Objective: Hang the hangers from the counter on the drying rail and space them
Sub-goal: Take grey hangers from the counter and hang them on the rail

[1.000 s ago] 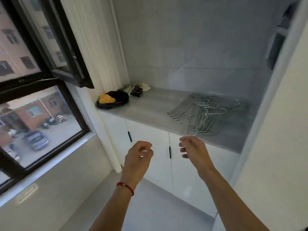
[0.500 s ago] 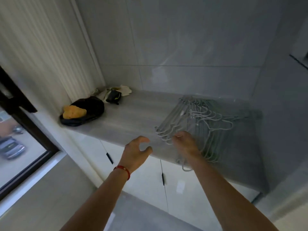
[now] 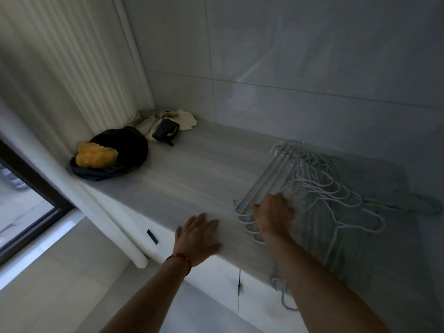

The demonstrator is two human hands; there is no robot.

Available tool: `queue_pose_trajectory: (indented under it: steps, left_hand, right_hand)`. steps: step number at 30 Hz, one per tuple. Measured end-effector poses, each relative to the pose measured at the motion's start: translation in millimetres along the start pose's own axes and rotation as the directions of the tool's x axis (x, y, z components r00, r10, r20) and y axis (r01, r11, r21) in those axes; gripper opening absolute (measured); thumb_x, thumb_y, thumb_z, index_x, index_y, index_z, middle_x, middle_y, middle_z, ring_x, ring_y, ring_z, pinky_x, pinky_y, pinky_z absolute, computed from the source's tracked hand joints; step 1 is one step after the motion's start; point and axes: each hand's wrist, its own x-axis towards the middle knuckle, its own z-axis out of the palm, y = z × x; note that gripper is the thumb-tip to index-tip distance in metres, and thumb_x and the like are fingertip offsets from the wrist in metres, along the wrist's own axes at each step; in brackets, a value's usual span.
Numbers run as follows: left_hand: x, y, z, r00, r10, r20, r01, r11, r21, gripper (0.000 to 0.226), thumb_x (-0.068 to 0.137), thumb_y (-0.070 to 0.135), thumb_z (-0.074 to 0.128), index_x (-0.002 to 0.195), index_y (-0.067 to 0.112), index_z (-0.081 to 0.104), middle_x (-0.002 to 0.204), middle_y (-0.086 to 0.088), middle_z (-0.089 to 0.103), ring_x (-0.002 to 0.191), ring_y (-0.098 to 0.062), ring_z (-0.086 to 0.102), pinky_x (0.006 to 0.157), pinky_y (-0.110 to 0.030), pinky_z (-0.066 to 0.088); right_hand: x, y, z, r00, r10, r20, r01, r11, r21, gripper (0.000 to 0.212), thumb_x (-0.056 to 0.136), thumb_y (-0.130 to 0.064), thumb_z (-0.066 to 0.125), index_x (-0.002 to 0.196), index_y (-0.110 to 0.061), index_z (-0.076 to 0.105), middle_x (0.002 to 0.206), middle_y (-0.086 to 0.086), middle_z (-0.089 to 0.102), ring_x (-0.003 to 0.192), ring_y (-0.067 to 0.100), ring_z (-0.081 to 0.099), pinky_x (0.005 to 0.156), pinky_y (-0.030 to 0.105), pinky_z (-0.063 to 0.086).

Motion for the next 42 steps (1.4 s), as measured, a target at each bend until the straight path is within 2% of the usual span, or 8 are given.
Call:
queue_pose_trajectory:
  steps: [5, 8, 11, 18, 24, 28, 35, 42]
  left_hand:
    - [5, -19, 18, 0.997, 0.072, -0.036, -0.072, 0.997, 0.010, 0.072, 0.093, 0.067, 0.050, 0.157, 0.050, 0.020, 0.172, 0.006, 0.001, 0.158, -0.024, -0.004, 0.126, -0.056, -0.002]
    - [6, -23, 21, 0.994, 0.098, -0.051, -0.098, 0.995, -0.010, 0.072, 0.094, 0.068, 0.048, 0.157, 0.050, 0.018, 0.172, 0.006, -0.002, 0.158, -0.024, -0.007, 0.126, -0.056, -0.006]
    - [6, -24, 21, 0.991, 0.122, -0.053, -0.122, 0.992, -0.009, 0.072, 0.095, 0.068, 0.047, 0.158, 0.049, 0.018, 0.171, 0.005, -0.004, 0.158, -0.024, -0.008, 0.125, -0.055, -0.008]
    - [-55, -14, -11, 0.927, -0.204, -0.313, -0.040, 0.779, -0.626, 0.027, 0.099, 0.028, 0.060, 0.124, 0.027, 0.071, 0.122, 0.012, 0.068, 0.122, -0.013, 0.062, 0.098, -0.022, 0.042]
    - [-179, 45, -32, 0.814, -0.408, -0.413, -0.212, 0.454, -0.865, 0.036, 0.093, 0.051, 0.052, 0.119, 0.034, 0.069, 0.120, 0.005, 0.073, 0.109, -0.013, 0.068, 0.093, -0.037, 0.056]
    - [-249, 70, -13, 0.794, -0.555, -0.248, -0.011, 0.395, -0.919, 0.067, 0.098, 0.056, 0.054, 0.152, 0.021, 0.040, 0.142, 0.001, 0.055, 0.122, -0.019, 0.058, 0.103, -0.038, 0.052]
    - [-393, 58, 46, 0.609, -0.792, -0.032, 0.019, 0.055, -0.998, 0.064, 0.076, 0.067, 0.066, 0.116, 0.016, 0.064, 0.103, -0.001, 0.067, 0.088, -0.016, 0.064, 0.067, -0.034, 0.056]
    - [-572, 54, 107, 0.400, -0.909, 0.119, -0.210, -0.217, -0.953, 0.033, 0.081, 0.048, 0.067, 0.098, 0.020, 0.073, 0.083, 0.001, 0.054, 0.063, -0.009, 0.047, 0.060, -0.027, 0.040]
  right_hand:
    - [6, -5, 7, 0.995, 0.087, -0.042, -0.063, 0.914, 0.401, 0.023, 0.090, -0.024, 0.055, 0.090, -0.006, 0.069, 0.099, 0.018, 0.067, 0.089, 0.033, 0.064, 0.071, 0.034, 0.047]
    - [-3, -10, -1, 0.991, 0.096, 0.092, -0.132, 0.602, 0.787, 0.015, 0.101, -0.018, 0.050, 0.097, -0.006, 0.057, 0.092, 0.015, 0.068, 0.066, 0.023, 0.066, 0.060, 0.030, 0.051]
    - [-23, -13, -13, 0.971, 0.023, 0.238, -0.236, 0.232, 0.944, 0.011, 0.105, -0.016, 0.045, 0.105, -0.005, 0.047, 0.099, 0.015, 0.065, 0.071, 0.020, 0.070, 0.079, 0.048, 0.058]
    - [-86, 6, -35, 0.950, -0.308, -0.051, 0.189, 0.440, 0.878, 0.004, 0.102, -0.012, 0.052, 0.101, -0.008, 0.052, 0.094, 0.018, 0.066, 0.077, 0.016, 0.067, 0.066, 0.025, 0.054]
    - [-151, 13, -34, 0.774, -0.613, -0.158, 0.541, 0.510, 0.669, 0.010, 0.095, -0.011, 0.062, 0.103, -0.014, 0.056, 0.103, 0.002, 0.060, 0.089, 0.012, 0.060, 0.078, 0.016, 0.051]
    - [-223, 16, -32, 0.645, -0.759, -0.085, 0.566, 0.401, 0.721, 0.018, 0.097, -0.026, 0.056, 0.108, -0.012, 0.058, 0.118, -0.001, 0.058, 0.101, 0.006, 0.059, 0.088, 0.010, 0.046]
    - [-371, 38, -30, 0.159, -0.987, 0.019, 0.539, 0.104, 0.836, 0.050, 0.091, -0.068, 0.043, 0.126, -0.033, 0.049, 0.137, -0.015, 0.042, 0.120, 0.002, 0.053, 0.095, 0.013, 0.048]
    - [-518, 57, -40, -0.370, -0.929, 0.006, 0.484, -0.187, 0.855, 0.046, 0.085, -0.063, 0.061, 0.125, -0.043, 0.052, 0.151, -0.016, 0.028, 0.138, -0.001, 0.029, 0.105, 0.017, 0.033]
